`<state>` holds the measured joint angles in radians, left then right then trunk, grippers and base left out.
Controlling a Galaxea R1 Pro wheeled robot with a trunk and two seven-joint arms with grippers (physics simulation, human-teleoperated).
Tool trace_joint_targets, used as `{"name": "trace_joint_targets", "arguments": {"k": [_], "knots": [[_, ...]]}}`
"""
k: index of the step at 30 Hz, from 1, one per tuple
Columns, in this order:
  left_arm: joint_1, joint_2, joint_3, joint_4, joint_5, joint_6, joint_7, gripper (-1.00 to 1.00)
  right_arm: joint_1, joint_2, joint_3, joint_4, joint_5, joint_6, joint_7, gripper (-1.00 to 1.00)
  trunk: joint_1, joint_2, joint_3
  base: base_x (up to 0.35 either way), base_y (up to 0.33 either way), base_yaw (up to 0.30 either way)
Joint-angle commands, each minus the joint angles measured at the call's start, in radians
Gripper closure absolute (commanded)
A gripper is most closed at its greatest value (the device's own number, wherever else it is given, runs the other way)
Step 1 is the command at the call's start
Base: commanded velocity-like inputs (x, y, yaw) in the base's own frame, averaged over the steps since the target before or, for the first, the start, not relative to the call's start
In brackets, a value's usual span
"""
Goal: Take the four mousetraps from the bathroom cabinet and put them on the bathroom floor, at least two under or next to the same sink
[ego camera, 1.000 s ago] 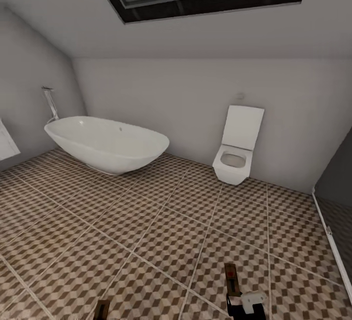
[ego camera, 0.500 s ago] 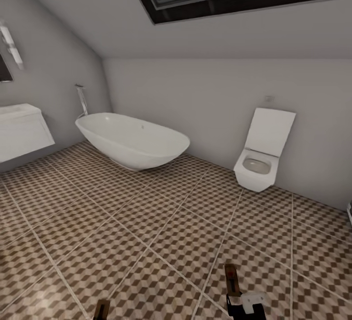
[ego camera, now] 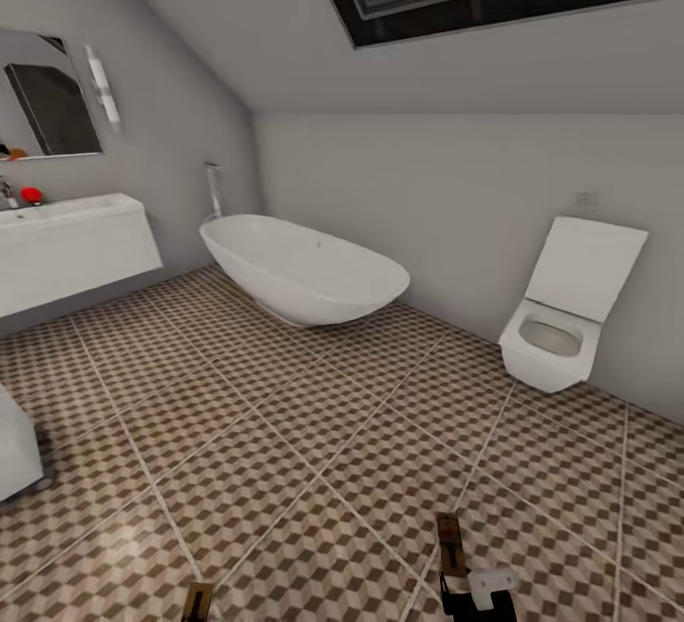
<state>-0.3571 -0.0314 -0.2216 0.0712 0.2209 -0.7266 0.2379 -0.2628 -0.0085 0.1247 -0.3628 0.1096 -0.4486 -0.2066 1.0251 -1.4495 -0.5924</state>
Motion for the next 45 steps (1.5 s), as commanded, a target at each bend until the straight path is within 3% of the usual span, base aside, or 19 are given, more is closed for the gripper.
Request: {"name": "trace_joint_targets", "arguments": {"k": [1,10,27,45], "knots": [[-0.002,-0.001,-0.009,0.004,0.006,-0.005,0.003,1.00,0.000,-0.001,0.004,0.000,0.007,0.000,-0.007,1.00,0.000,-0.001,-0.001,0.000,0.000,0.290],[-0.002,-0.001,-0.008,0.004,0.006,-0.005,0.003,1.00,-0.001,-0.001,0.004,0.000,0.007,-0.001,-0.006,1.00,0.000,-0.001,-0.001,0.034,-0.024,0.265],[-0.002,-0.001,-0.008,0.004,0.006,-0.005,0.003,1.00,0.000,-0.001,0.004,0.000,0.008,-0.001,-0.005,1.00,0.000,-0.001,-0.001,0.210,-0.109,0.031],[-0.002,-0.001,-0.008,0.004,0.006,-0.005,0.003,1.00,0.000,-0.001,0.004,0.000,0.009,-0.001,-0.005,1.00,0.000,-0.001,-0.001,0.224,-0.112,0.242]]}}
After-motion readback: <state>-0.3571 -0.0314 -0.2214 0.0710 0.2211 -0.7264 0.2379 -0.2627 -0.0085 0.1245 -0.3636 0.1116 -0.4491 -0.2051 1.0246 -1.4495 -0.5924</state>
